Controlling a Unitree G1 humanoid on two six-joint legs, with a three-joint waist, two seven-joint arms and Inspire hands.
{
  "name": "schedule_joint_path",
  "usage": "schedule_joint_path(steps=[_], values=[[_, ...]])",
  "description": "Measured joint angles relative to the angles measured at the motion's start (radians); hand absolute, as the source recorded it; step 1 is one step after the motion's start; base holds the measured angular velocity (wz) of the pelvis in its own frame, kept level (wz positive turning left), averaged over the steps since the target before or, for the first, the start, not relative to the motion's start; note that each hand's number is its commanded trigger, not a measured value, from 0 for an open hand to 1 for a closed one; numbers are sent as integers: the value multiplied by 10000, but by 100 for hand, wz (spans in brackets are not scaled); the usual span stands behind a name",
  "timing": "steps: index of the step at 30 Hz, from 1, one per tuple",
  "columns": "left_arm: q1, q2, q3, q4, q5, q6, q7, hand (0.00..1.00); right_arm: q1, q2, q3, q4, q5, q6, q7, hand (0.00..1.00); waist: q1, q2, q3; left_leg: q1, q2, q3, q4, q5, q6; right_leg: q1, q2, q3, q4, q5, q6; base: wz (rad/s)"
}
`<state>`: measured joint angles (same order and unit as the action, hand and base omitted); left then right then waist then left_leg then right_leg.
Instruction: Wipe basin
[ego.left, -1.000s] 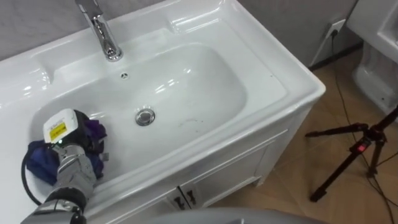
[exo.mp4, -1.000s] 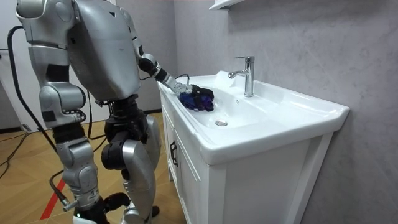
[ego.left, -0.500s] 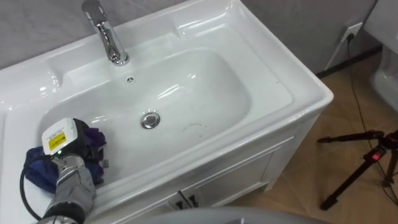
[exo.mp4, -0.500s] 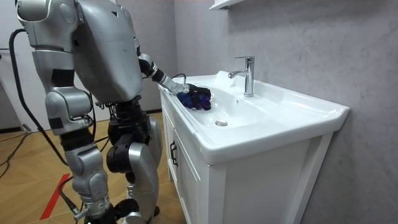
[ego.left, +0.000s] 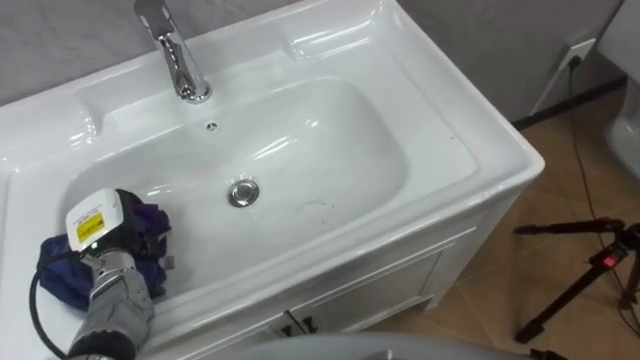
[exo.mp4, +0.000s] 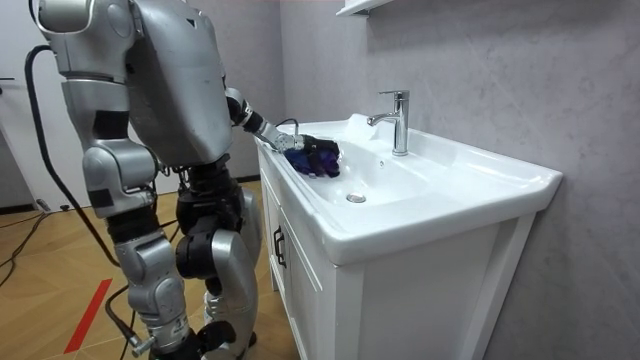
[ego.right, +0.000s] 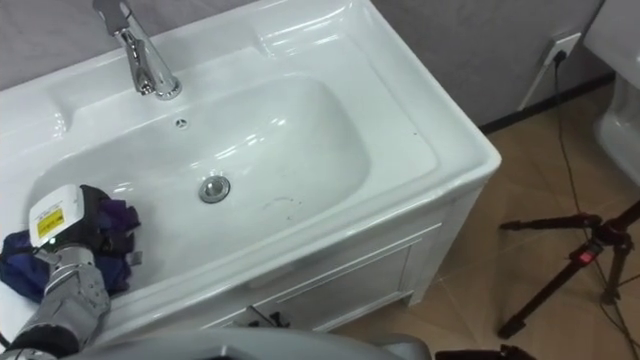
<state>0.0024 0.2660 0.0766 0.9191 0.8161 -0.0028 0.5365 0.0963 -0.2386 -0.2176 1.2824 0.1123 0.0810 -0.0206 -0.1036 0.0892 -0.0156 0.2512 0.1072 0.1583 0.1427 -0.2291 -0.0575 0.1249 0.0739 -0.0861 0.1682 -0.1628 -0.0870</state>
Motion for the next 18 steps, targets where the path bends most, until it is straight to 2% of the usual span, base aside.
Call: schedule_joint_path(steps=[3,5,8,11,14,18], values=[[-14,-2,6,-168,1,-24,2,100,4,29,-1,69,4,-142,-9,0,-42,-31,13,-142,-6,-84,21,0,0,-62,-24,-116,5,0,0,11],[-9,-2,17,-439,0,-23,1,100,9,79,0,74,4,-176,-7,0,-27,-90,68,-249,-6,-169,24,0,-1,-115,-27,-165,17,0,0,15],[14,-1,28,-913,-3,-3,-17,100,6,93,-1,63,3,-181,6,0,18,-130,97,-400,-8,-259,33,1,-2,-222,-38,-246,15,1,0,11],[80,-7,244,-1665,-6,33,-48,100,15,105,3,53,69,-235,19,0,71,-190,141,-523,-10,-320,99,0,-3,-256,-53,-326,-11,1,0,9],[94,-25,468,-2631,-14,75,-67,100,31,157,-4,57,437,-276,17,0,60,-243,130,-670,-20,-534,117,-2,-6,-306,-93,-544,-31,1,0,18],[87,-24,464,-3942,-49,197,-60,100,-150,285,9,53,623,-284,13,0,26,-141,141,-854,-56,-628,198,-1,-6,-364,-166,-725,-16,0,2,13]])
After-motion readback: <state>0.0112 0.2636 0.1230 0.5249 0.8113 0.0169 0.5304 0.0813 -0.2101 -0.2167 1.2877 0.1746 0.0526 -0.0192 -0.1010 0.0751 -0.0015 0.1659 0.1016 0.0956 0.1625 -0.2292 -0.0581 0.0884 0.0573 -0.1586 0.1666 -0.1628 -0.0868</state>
